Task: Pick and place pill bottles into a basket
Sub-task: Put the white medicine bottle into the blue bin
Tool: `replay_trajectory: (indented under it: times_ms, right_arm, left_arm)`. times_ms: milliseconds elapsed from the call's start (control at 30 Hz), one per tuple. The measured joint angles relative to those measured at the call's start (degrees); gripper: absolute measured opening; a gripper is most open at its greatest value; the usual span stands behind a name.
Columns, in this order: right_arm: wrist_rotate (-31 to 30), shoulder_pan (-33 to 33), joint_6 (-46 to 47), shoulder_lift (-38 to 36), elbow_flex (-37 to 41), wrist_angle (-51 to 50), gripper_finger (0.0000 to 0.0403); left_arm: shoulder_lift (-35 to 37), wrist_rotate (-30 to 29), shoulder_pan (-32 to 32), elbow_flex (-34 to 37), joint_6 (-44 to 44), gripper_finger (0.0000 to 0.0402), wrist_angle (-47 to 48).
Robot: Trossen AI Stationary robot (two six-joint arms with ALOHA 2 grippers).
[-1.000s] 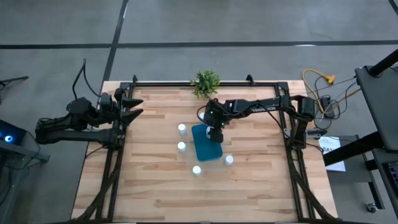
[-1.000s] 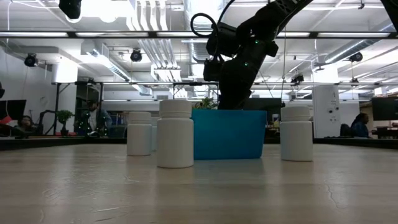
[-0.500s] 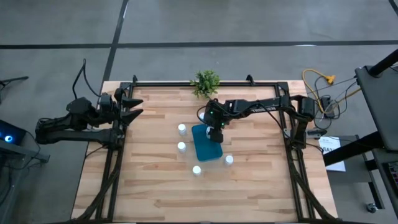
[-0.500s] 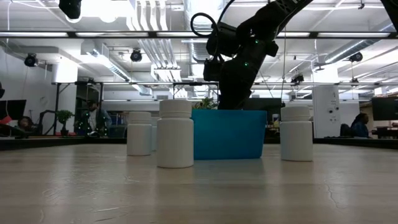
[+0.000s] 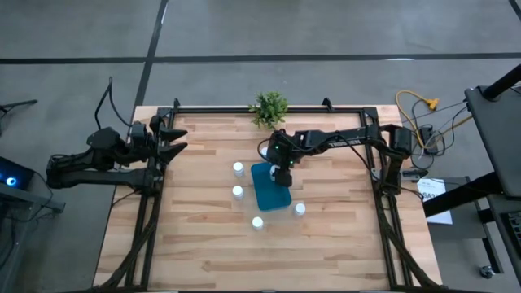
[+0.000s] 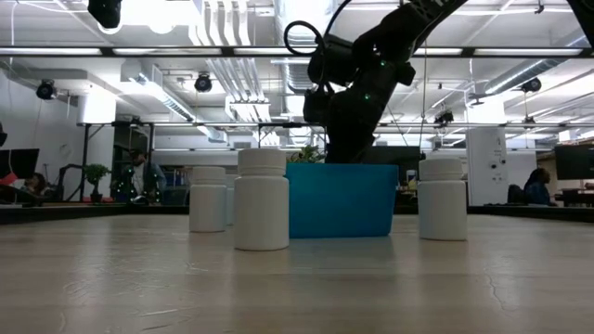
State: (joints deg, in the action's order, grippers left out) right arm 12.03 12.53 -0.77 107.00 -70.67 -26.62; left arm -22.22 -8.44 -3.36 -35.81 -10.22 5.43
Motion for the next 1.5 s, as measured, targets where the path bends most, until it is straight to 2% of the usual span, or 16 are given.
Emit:
replay_trajectory:
  times_ms: [1333, 1500]
  right_arm:
    - [-0.2, 0.0, 1.0, 0.0, 0.0, 0.8, 0.02]
    - [-0.5, 0.0, 1.3, 0.0, 0.0, 0.8, 0.0214]
  left_arm:
    - [0.0, 0.0, 0.0, 0.0, 0.0, 0.0187, 0.0]
    - [0.0, 0.0, 0.0, 0.0, 0.0, 0.0187, 0.0]
